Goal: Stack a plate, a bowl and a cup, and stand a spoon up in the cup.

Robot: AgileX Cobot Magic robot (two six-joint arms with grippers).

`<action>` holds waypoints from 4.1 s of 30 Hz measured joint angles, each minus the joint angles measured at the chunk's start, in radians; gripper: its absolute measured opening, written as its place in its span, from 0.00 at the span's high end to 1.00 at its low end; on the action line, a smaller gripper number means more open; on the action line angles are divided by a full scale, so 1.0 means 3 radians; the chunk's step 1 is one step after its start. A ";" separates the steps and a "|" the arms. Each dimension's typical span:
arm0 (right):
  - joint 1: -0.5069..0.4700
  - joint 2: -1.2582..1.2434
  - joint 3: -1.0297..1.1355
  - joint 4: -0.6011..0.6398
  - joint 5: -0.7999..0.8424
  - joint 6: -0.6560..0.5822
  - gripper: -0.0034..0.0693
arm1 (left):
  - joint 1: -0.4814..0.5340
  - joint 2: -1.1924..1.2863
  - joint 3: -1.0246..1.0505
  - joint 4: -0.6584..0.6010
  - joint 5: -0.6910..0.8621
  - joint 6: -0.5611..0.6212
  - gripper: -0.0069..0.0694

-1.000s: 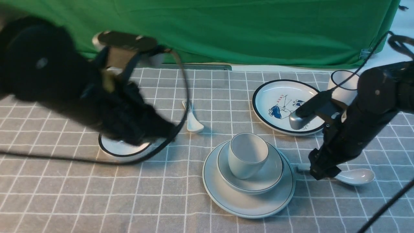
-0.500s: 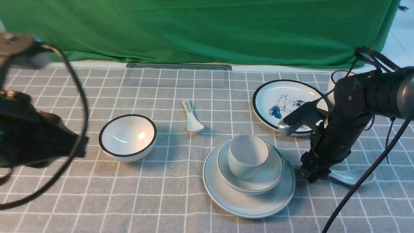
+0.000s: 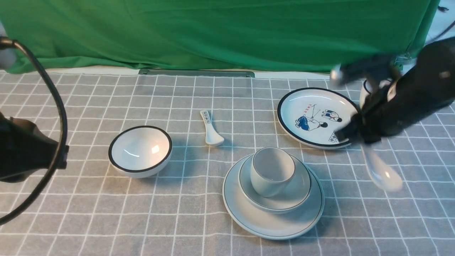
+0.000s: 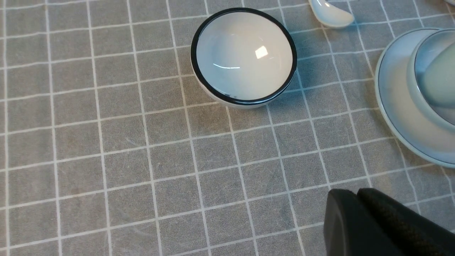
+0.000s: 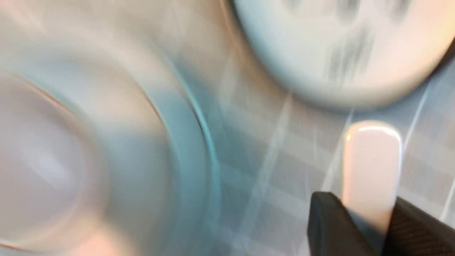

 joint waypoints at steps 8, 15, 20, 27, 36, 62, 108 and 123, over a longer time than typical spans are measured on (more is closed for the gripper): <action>0.0615 -0.0662 0.1078 0.0048 -0.2497 0.0346 0.73 | 0.0000 0.0000 0.0000 0.0000 -0.0021 0.0000 0.90; 0.0821 -0.0318 0.1633 0.0048 -0.3993 0.0436 0.73 | 0.0000 0.0000 0.0000 0.0000 -0.0031 0.0000 0.90; 0.0821 0.0038 0.1649 0.0048 -0.4314 0.0444 0.73 | 0.0000 0.0000 0.0000 0.0000 -0.0032 0.0025 0.90; 0.0821 0.0339 0.1649 0.0048 -0.4384 0.0444 0.73 | 0.0000 0.0000 0.0000 0.0000 -0.0032 0.0035 0.90; 0.0821 0.0395 0.1649 0.0051 -0.4393 0.0444 0.67 | 0.0000 0.0000 0.0000 0.0000 -0.0032 0.0035 0.90; 0.0817 -0.1168 0.1653 0.0566 -0.1937 -0.0398 0.89 | 0.0000 -0.0015 0.0000 0.0047 0.0067 0.0032 0.90; -0.0142 -0.5106 0.2451 0.0361 -0.0930 0.0072 0.77 | 0.0000 -0.2330 0.1735 0.0357 -0.1683 -0.0266 0.89; -0.0142 -0.5106 0.2451 0.0361 -0.0930 0.0072 0.73 | 0.0000 -0.2330 0.1735 0.0333 -0.1683 -0.0214 0.89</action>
